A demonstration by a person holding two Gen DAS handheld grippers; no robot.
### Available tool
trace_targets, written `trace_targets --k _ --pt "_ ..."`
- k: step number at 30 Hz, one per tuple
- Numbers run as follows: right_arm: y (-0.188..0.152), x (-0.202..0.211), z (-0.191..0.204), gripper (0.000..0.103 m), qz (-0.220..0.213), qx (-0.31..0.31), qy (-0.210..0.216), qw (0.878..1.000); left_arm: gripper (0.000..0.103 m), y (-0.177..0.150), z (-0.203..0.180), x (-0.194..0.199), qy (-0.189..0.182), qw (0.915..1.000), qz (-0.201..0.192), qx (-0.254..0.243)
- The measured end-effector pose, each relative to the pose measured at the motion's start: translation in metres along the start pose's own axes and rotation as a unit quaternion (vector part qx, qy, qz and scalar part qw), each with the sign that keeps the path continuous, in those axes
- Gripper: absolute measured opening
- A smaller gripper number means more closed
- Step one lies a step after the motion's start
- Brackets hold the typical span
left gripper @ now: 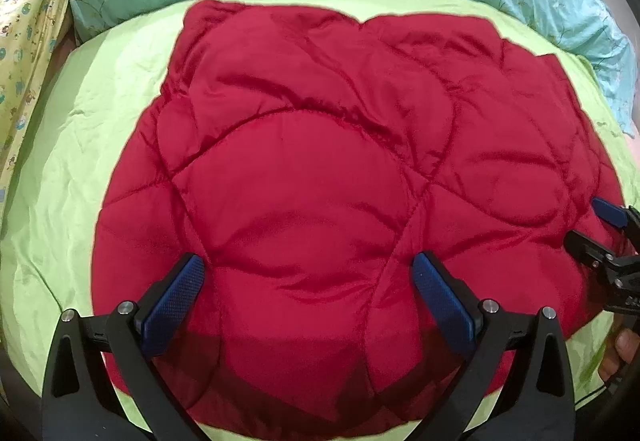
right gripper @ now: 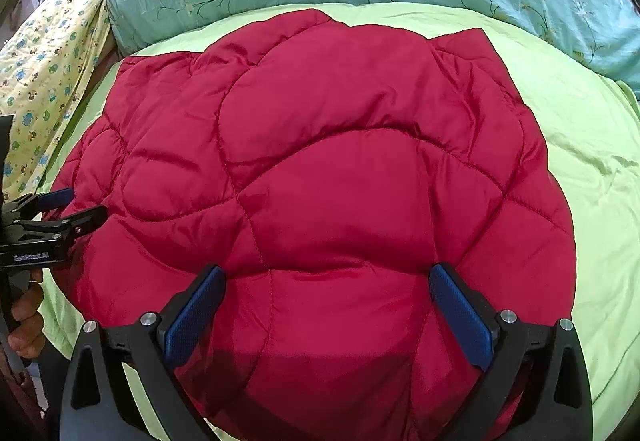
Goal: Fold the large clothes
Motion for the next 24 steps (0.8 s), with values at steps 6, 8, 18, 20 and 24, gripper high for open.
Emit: trace_targets --k 6,8,18,20,24 --pt "0.002 0.031 0.005 0.1 -0.01 -0.004 0.007 1.0 0.103 -0.014 -0.002 0.035 -0.02 0.9994 -0.021 -0.018" --pt "0.001 0.042 0.008 0.1 -0.018 0.004 0.01 1.0 0.103 -0.019 -0.001 0.039 -0.017 0.9995 -0.018 -0.021" --pt "-0.019 0.032 0.004 0.101 0.012 0.013 -0.003 1.0 0.103 -0.031 0.0 0.023 -0.031 0.9995 0.003 -0.01" --pt "-0.024 0.023 -0.002 0.102 0.011 0.001 0.011 1.0 0.103 -0.033 -0.001 0.018 -0.029 0.9994 0.004 -0.018" --pt "-0.024 0.021 -0.001 0.103 0.007 0.0 0.008 1.0 0.103 -0.032 -0.004 0.015 -0.018 0.9995 0.003 -0.026"
Point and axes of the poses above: each gripper's, at about its wrist camera, not at the fingertips, and x roughly against the way its jaws point, z to its left, y to its top, the point moved 5 cm from there along -x, roughly the way its jaws point, and after that the axes turned 11 degrees about -z, right-handed, at the moved point
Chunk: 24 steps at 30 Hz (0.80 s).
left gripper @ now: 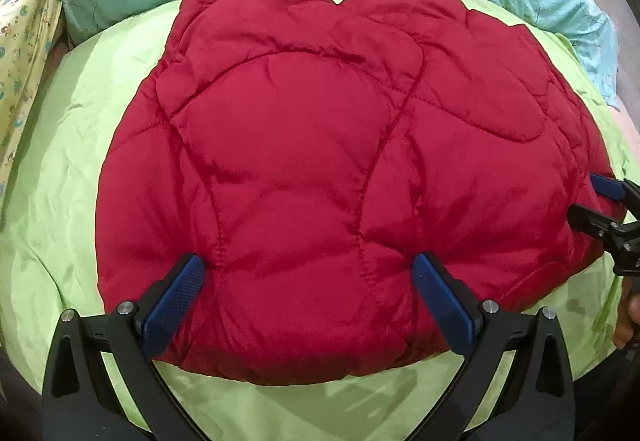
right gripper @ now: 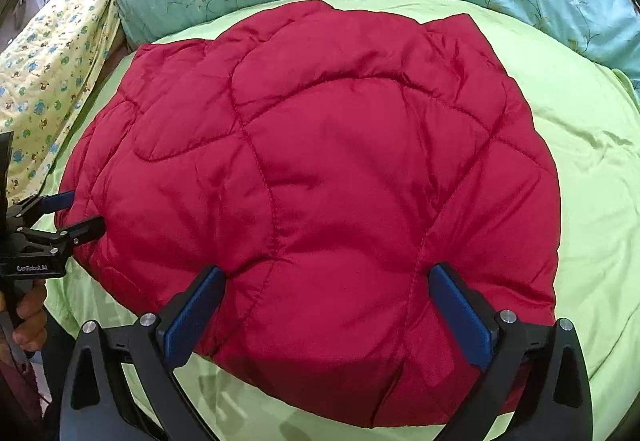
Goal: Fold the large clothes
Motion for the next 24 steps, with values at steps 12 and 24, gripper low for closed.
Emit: trace_targets --k 12,24 --pt "-0.011 0.063 0.021 0.103 -0.016 0.018 0.037 0.999 0.103 -0.028 -0.007 0.049 0.015 0.9986 -0.023 -0.045" --pt "-0.067 0.1 0.056 0.103 0.048 0.076 0.061 0.994 0.103 -0.051 -0.024 0.097 0.019 0.9963 -0.028 -0.079"
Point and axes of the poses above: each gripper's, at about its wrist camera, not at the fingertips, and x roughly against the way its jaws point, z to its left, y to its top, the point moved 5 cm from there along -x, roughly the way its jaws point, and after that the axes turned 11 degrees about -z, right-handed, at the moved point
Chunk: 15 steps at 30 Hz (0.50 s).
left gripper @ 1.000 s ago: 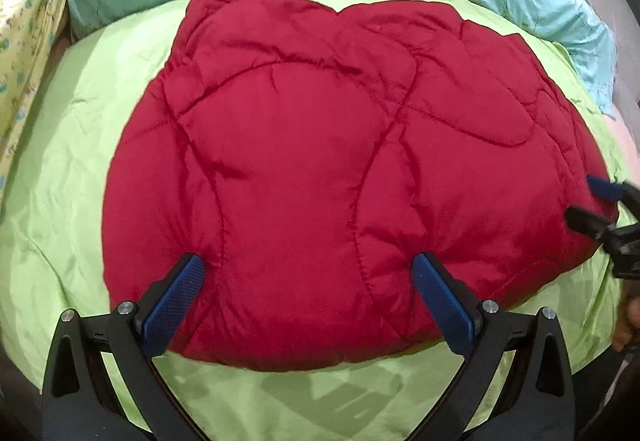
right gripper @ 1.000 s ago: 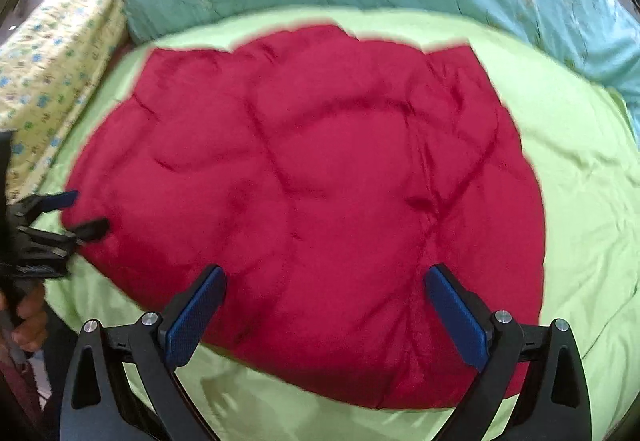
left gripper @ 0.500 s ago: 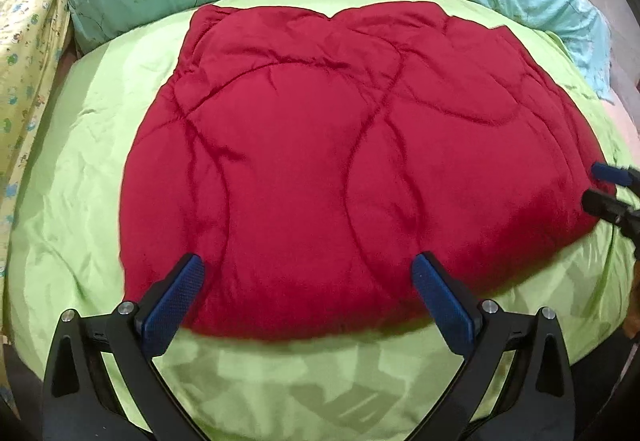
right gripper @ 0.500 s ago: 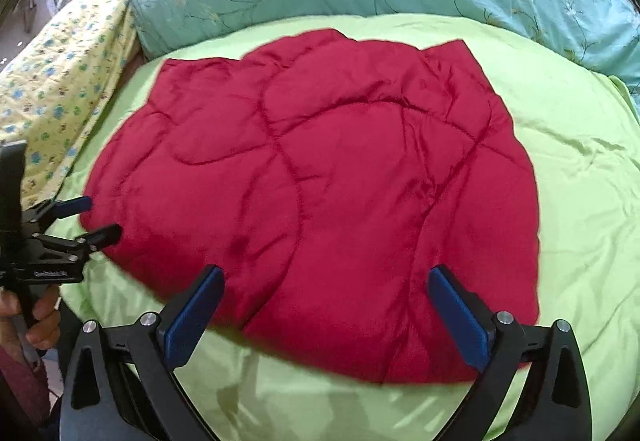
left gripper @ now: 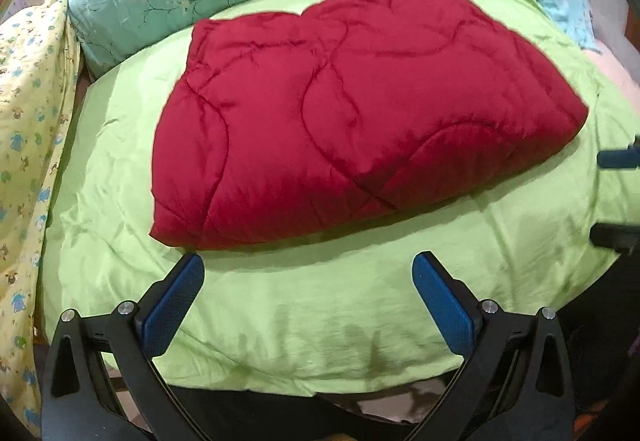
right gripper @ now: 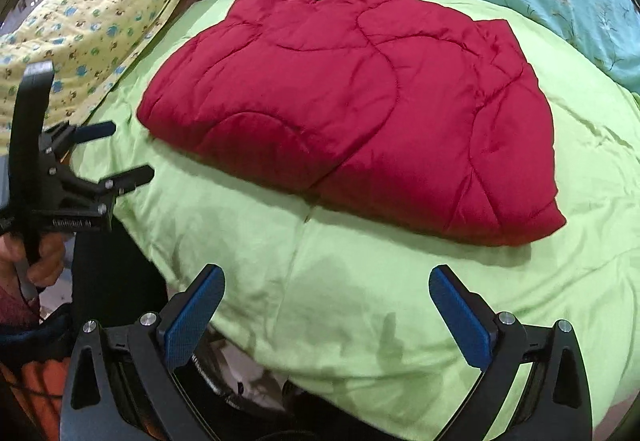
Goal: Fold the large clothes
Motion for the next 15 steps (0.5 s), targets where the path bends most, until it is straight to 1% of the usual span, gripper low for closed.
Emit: trace_targets --k 1,5,8,15 --pt "0.002 0.004 0.002 0.103 0.0 0.003 0.001 1.0 0.103 0.004 -0.001 0.005 -0.001 1.0 -0.005 -0.001" --pt "0.018 0.022 0.007 0.103 -0.013 0.018 -0.001 1.0 0.103 0.023 -0.003 0.021 0.012 0.9996 -0.026 -0.008" --pt "0.033 0.032 0.01 0.103 -0.028 0.019 -0.001 0.999 0.103 0.035 -0.004 0.027 0.008 0.9993 -0.036 -0.002" --pt "0.052 0.027 0.013 0.103 -0.045 0.007 -0.006 0.999 0.103 0.042 0.002 0.021 0.015 0.9991 -0.036 0.014"
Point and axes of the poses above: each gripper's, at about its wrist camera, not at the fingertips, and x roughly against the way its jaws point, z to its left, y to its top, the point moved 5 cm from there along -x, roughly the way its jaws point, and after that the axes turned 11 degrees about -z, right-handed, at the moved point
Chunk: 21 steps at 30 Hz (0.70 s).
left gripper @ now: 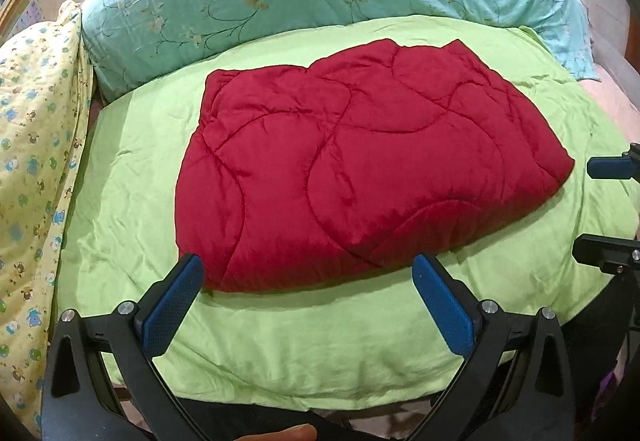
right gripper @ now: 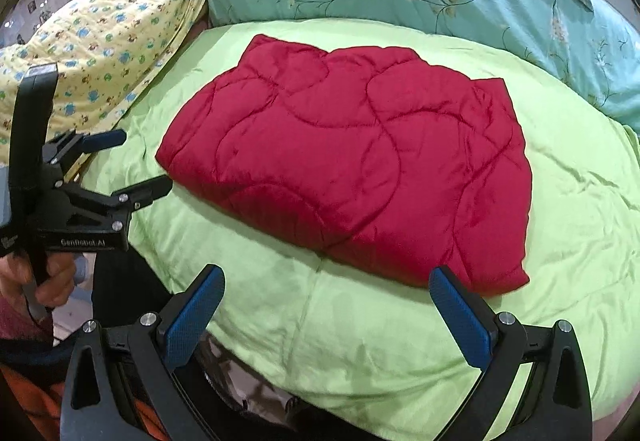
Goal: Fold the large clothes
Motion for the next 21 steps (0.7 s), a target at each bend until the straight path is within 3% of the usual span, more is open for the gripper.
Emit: trace_targets --k 21 --pt "0.02 -0.045 -0.024 0.103 0.016 -0.018 -0.01 1.0 0.103 0.016 -0.004 -0.039 0.006 0.9999 0.008 -0.004"
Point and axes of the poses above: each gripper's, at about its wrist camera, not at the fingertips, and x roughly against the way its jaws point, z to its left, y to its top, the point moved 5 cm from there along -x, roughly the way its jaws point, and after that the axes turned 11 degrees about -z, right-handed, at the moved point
